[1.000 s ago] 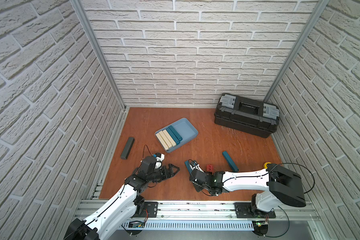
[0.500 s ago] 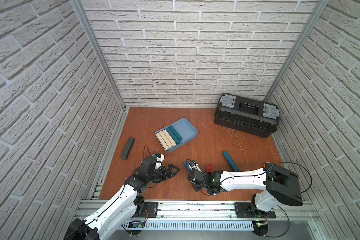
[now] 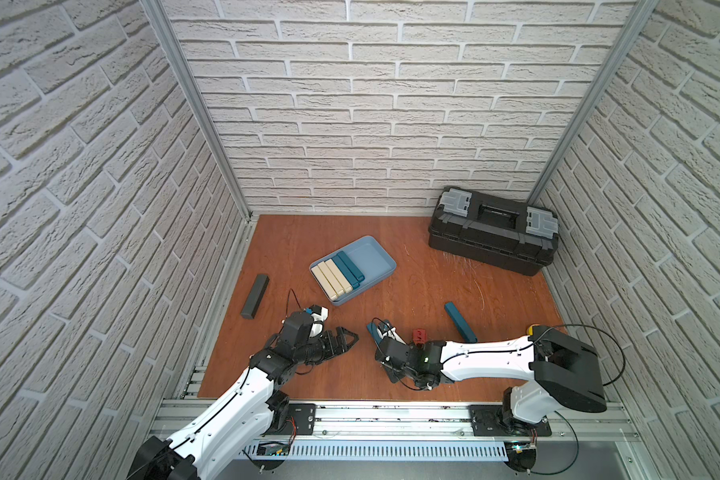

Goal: Put the pruning pliers into the storage box
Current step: Pick up the pruning pliers from the center of the board, then place the pruning pliers in the storage box.

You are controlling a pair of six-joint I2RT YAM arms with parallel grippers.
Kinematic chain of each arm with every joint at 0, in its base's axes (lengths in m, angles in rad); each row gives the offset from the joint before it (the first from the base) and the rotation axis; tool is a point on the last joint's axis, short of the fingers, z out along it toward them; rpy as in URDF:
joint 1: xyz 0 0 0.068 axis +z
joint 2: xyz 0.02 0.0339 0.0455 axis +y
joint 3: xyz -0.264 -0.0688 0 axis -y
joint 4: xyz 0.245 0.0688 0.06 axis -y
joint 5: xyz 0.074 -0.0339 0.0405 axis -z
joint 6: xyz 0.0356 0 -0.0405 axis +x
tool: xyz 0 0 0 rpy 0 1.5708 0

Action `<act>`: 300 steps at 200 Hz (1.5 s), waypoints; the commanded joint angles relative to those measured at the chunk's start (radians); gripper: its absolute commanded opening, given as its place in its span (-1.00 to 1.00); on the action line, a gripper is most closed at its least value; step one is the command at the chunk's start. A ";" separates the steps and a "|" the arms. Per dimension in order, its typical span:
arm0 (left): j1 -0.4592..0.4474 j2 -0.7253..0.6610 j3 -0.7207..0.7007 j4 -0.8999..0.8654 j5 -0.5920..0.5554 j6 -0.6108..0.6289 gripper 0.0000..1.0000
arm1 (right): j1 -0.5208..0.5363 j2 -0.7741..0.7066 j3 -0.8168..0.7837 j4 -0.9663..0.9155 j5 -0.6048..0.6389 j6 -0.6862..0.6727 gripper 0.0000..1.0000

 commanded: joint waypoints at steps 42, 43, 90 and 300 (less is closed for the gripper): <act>-0.005 0.057 0.060 0.086 0.003 0.000 0.96 | -0.047 -0.100 0.075 -0.090 0.012 -0.062 -0.95; -0.004 0.057 0.061 0.086 0.002 0.000 0.96 | -0.047 -0.101 0.076 -0.091 0.010 -0.064 -0.95; -0.004 0.063 0.106 0.082 -0.010 -0.006 0.96 | -0.106 -0.120 0.115 -0.113 -0.039 -0.118 -0.95; 0.297 0.496 0.439 0.109 0.190 0.138 0.96 | -0.461 0.261 0.670 -0.238 -0.388 -0.407 -0.95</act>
